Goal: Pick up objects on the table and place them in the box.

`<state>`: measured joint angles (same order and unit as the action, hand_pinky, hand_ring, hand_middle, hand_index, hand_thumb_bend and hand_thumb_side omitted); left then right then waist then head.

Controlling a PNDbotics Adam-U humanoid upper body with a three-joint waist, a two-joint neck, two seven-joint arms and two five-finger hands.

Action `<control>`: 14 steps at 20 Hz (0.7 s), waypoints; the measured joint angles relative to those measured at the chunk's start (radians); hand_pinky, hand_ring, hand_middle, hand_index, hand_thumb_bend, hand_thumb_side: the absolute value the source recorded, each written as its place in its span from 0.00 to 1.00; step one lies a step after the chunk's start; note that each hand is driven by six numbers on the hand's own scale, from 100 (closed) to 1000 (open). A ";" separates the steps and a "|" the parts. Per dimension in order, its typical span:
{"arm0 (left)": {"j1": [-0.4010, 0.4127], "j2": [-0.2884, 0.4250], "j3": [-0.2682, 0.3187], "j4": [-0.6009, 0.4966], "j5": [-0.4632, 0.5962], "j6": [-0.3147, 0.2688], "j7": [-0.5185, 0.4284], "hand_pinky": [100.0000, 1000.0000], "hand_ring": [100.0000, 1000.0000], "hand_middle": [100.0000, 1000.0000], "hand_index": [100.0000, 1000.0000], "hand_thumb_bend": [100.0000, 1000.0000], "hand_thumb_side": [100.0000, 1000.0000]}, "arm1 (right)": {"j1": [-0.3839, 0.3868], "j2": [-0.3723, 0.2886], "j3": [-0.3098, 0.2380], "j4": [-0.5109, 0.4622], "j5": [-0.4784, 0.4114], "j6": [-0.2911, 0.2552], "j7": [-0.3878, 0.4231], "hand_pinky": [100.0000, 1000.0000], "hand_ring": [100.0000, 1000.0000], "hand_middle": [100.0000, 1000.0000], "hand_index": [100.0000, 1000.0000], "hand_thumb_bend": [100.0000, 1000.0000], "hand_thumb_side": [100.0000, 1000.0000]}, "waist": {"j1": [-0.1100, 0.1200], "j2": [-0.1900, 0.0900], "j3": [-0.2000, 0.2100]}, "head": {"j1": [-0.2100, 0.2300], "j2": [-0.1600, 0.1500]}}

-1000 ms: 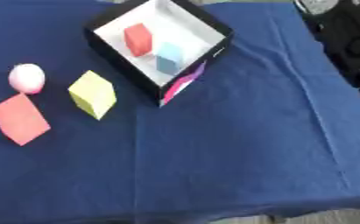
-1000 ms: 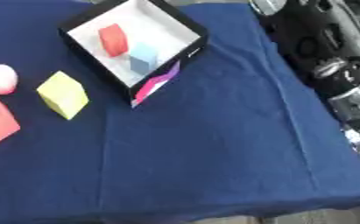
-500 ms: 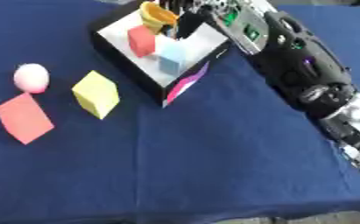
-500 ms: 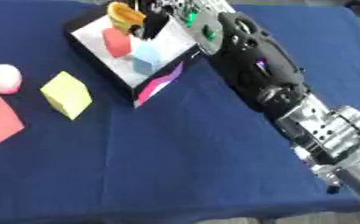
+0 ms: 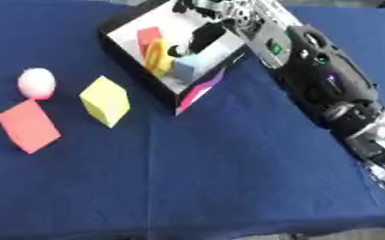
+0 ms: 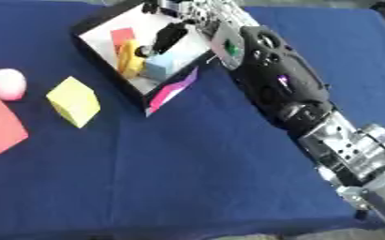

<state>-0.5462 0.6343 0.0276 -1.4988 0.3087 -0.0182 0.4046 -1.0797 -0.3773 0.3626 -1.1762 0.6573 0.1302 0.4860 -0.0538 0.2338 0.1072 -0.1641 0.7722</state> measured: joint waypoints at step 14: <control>0.019 0.017 0.007 0.002 -0.001 -0.004 0.007 0.79 0.83 0.84 0.89 0.03 0.81 | 0.277 -0.307 -0.239 -0.458 -0.510 0.260 -0.320 0.77 0.87 0.76 0.81 0.00 0.37 | 0.000 0.000 -0.033 | 0.025 0.000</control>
<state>-0.5277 0.6511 0.0344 -1.4964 0.3079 -0.0226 0.4120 -0.8024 -0.6838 0.1238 -1.6343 0.1475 0.3905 0.1662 -0.0538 0.2337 0.0746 -0.1392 0.7722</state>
